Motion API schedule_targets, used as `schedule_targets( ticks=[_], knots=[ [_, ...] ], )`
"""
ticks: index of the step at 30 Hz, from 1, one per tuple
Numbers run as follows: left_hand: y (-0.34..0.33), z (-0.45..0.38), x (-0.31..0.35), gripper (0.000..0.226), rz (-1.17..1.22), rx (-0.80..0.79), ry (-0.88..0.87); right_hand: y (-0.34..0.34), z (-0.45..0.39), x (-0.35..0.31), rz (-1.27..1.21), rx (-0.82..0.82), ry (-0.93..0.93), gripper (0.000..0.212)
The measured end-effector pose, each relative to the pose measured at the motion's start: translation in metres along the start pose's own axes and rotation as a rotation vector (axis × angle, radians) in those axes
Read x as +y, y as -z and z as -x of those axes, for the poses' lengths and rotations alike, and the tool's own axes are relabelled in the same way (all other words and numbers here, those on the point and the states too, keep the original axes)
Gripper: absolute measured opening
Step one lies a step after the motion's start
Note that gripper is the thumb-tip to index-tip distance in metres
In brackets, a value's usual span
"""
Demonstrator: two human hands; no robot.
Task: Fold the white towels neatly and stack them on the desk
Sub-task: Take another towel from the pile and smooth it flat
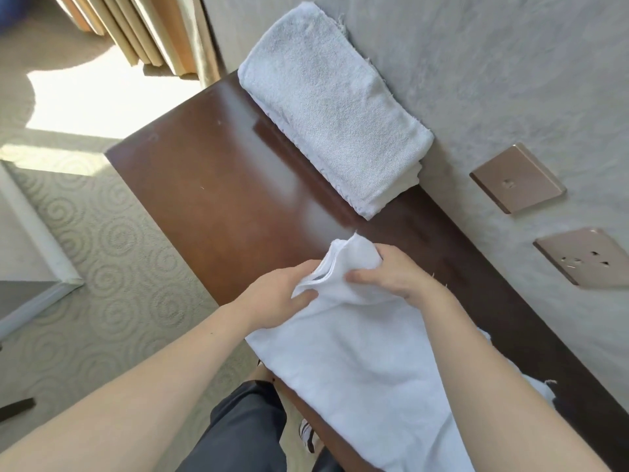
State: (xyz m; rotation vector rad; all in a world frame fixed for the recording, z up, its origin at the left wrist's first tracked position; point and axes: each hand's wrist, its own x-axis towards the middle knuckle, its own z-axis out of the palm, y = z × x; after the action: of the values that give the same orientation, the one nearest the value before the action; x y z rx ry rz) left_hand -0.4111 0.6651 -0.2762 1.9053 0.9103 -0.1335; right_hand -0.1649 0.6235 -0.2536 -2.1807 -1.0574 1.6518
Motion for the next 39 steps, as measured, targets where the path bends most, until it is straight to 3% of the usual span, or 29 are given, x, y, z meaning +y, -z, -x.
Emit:
schedule_targets(
  ticks=[2,6,8,10,12,15,18,20,23,25,29,32,35,39],
  knots=[
    [-0.001,0.002,0.000,0.049,-0.078,0.039,-0.045,0.008,0.007,-0.001,-0.136,-0.105,0.033,0.036],
    [-0.002,0.000,-0.004,0.042,-0.153,0.071,-0.021,0.019,0.009,-0.002,-0.327,-0.385,-0.009,0.049],
    [-0.001,0.000,-0.006,0.035,-0.158,0.089,0.005,0.022,0.007,-0.002,-0.373,-0.364,-0.015,0.055],
    [0.000,-0.002,-0.008,0.030,-0.147,0.105,0.078,0.020,0.005,-0.005,-0.300,-0.148,0.030,0.060],
    [0.001,-0.003,-0.009,0.030,-0.128,0.117,0.202,0.013,0.001,-0.010,-0.155,0.243,0.076,0.058],
    [0.001,-0.002,-0.014,0.038,-0.127,0.162,0.353,-0.006,-0.010,-0.010,0.281,0.769,0.147,0.048],
    [0.001,0.005,-0.020,0.042,-0.246,0.128,0.370,-0.033,-0.012,-0.006,0.472,0.959,0.283,0.027],
    [0.003,0.007,-0.023,0.041,-0.321,0.075,0.345,-0.055,-0.009,0.000,0.539,0.867,0.364,0.019],
    [0.006,0.004,-0.022,0.033,-0.313,0.077,0.327,-0.080,-0.010,0.008,0.610,0.576,0.253,0.051],
    [0.010,0.000,-0.022,0.029,-0.325,0.115,0.309,-0.084,-0.012,0.010,0.637,0.467,0.127,0.070],
    [0.013,-0.006,-0.023,0.030,-0.438,0.124,0.323,-0.081,-0.022,0.013,0.608,0.330,0.014,0.075],
    [0.004,-0.012,-0.021,0.030,-0.464,0.221,0.240,-0.084,-0.016,0.017,0.601,0.353,0.025,0.073],
    [-0.008,-0.021,-0.016,0.045,-0.423,0.366,0.020,-0.095,-0.004,0.036,0.560,0.452,-0.042,0.071],
    [-0.017,-0.048,0.013,0.052,-0.151,0.314,-0.047,-0.119,0.012,0.066,0.560,0.534,-0.063,0.069]
  ],
)
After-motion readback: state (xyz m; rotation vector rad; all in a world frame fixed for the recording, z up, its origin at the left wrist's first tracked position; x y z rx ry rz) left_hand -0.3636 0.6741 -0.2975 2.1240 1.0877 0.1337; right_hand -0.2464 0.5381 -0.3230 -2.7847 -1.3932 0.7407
